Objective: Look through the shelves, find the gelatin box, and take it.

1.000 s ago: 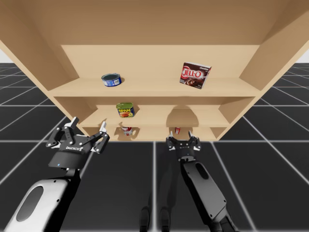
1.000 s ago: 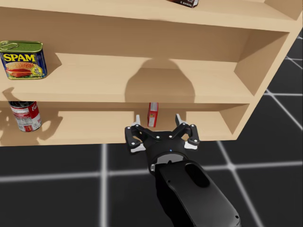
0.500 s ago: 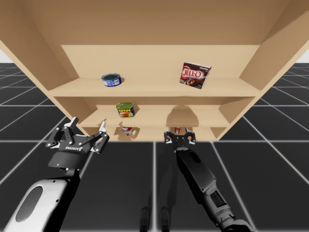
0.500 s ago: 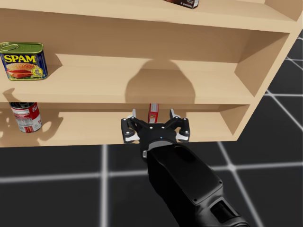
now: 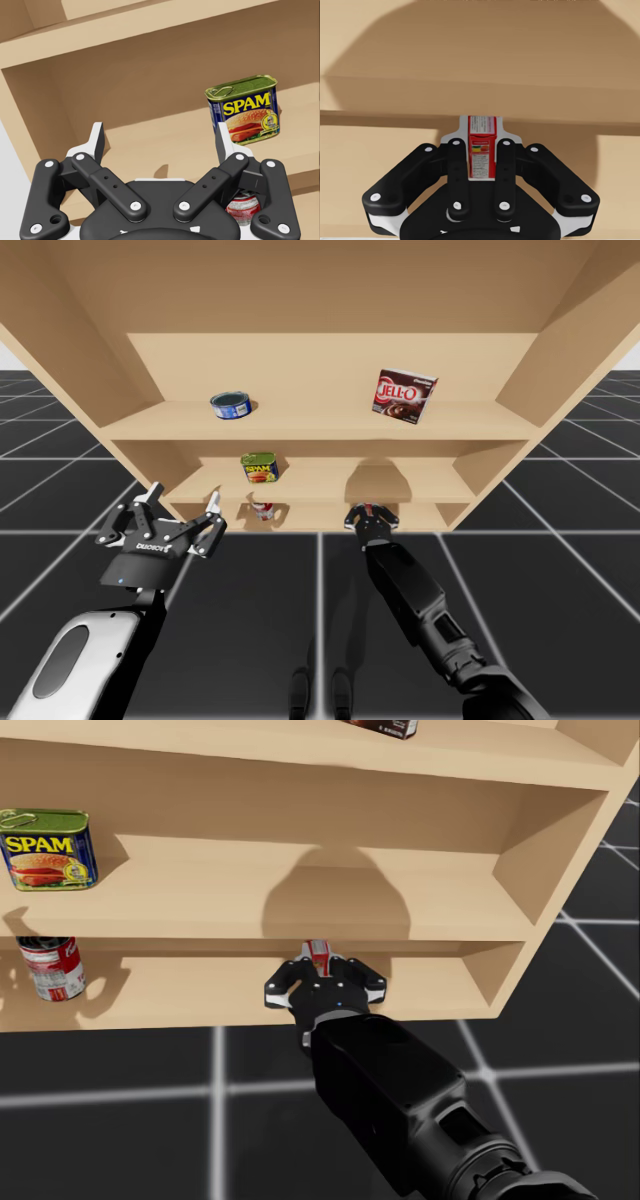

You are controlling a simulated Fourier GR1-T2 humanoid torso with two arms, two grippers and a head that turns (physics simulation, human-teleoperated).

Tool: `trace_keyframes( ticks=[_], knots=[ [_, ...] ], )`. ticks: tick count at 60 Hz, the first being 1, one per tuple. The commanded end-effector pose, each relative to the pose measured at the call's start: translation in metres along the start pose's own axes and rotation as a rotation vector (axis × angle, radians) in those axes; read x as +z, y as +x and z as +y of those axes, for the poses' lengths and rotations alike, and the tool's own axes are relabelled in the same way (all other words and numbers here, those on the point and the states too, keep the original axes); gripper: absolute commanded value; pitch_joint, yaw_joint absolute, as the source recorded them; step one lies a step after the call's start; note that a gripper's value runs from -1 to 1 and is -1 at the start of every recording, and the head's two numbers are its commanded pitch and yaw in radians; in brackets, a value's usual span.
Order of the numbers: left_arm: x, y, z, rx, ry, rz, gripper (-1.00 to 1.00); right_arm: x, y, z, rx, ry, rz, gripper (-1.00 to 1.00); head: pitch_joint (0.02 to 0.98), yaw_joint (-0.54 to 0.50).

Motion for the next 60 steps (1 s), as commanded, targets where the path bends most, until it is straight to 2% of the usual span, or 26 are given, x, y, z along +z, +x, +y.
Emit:
trace_keyframes(
  ticks=[1, 23, 35, 46, 52, 60],
  knots=[
    [0.000, 0.000, -0.001, -0.001, -0.002, 0.002, -1.00, -0.001, -0.007, 0.002, 0.004, -0.008, 0.014, 0.94, 0.728, -0.21],
    [0.000, 0.000, -0.001, 0.001, 0.000, 0.002, -1.00, 0.024, 0.011, -0.015, 0.057, -0.054, -0.066, 0.97, 0.721, -0.21],
    [0.000, -0.001, 0.000, 0.002, 0.001, 0.004, -1.00, 0.054, 0.015, -0.023, 0.074, -0.034, -0.088, 0.97, 0.714, -0.21],
    [0.000, -0.001, 0.001, 0.003, 0.004, 0.006, -1.00, 0.088, 0.009, -0.036, 0.063, -0.024, -0.083, 0.97, 0.710, -0.21],
    [0.000, -0.001, 0.001, 0.007, 0.005, 0.006, -1.00, 0.104, 0.007, -0.046, 0.071, -0.031, -0.094, 1.00, 0.703, -0.22],
    [0.000, -0.001, 0.001, 0.008, 0.006, 0.008, -1.00, 0.126, 0.005, -0.061, 0.102, -0.027, -0.100, 1.00, 0.695, -0.22]
  ],
)
